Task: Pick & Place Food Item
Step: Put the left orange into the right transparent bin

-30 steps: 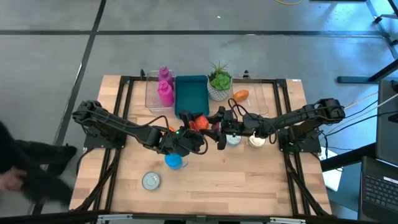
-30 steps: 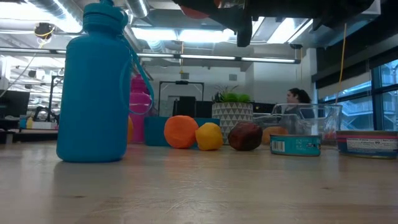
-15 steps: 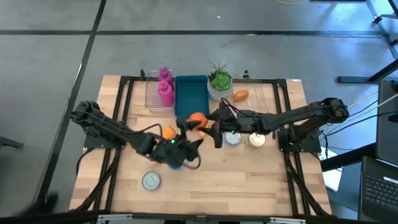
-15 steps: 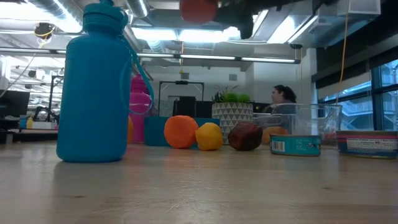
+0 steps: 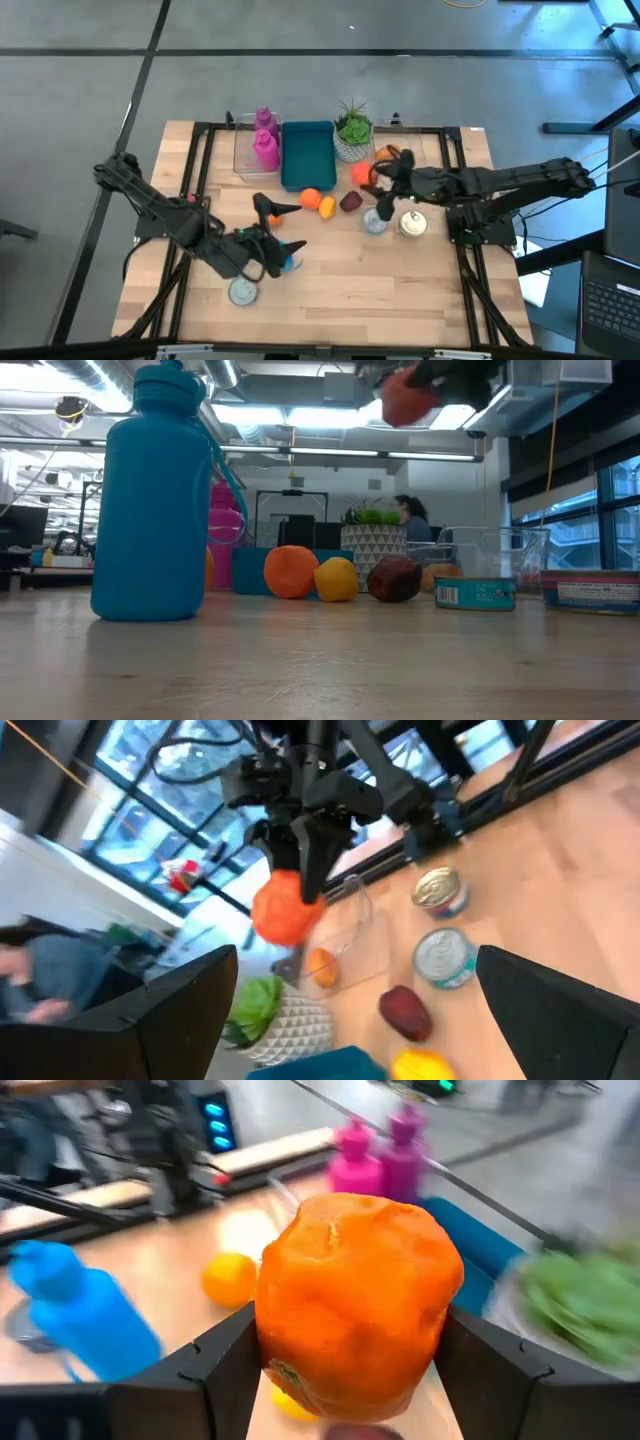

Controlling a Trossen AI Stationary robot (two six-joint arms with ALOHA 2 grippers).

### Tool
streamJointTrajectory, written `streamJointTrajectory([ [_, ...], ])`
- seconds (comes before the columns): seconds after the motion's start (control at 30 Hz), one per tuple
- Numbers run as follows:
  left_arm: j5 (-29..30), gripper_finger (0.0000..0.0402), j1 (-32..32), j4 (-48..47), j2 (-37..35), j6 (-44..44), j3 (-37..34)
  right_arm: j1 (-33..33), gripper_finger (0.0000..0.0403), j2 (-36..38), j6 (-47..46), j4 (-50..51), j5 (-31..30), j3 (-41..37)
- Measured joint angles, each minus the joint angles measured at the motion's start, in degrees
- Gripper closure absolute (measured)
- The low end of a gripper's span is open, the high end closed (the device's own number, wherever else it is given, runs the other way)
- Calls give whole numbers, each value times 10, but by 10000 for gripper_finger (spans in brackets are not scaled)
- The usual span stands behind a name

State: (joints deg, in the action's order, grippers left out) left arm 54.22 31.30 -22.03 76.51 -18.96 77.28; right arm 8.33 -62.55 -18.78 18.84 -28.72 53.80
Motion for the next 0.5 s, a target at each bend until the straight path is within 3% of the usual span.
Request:
streamJointTrajectory([
  [0.1,-48,2,-24,-38,-24,46,0,-8,151,22,-24,69,-24,0],
  [0.23,-157,4,-77,-32,-54,79,-23,-36,151,27,-43,150,-26,0],
  [0.4,-267,6,-151,106,-96,49,-122,-86,151,27,-44,186,-31,0],
  [0.5,-329,6,-195,219,-125,39,-195,-126,151,27,-15,185,-3,0],
])
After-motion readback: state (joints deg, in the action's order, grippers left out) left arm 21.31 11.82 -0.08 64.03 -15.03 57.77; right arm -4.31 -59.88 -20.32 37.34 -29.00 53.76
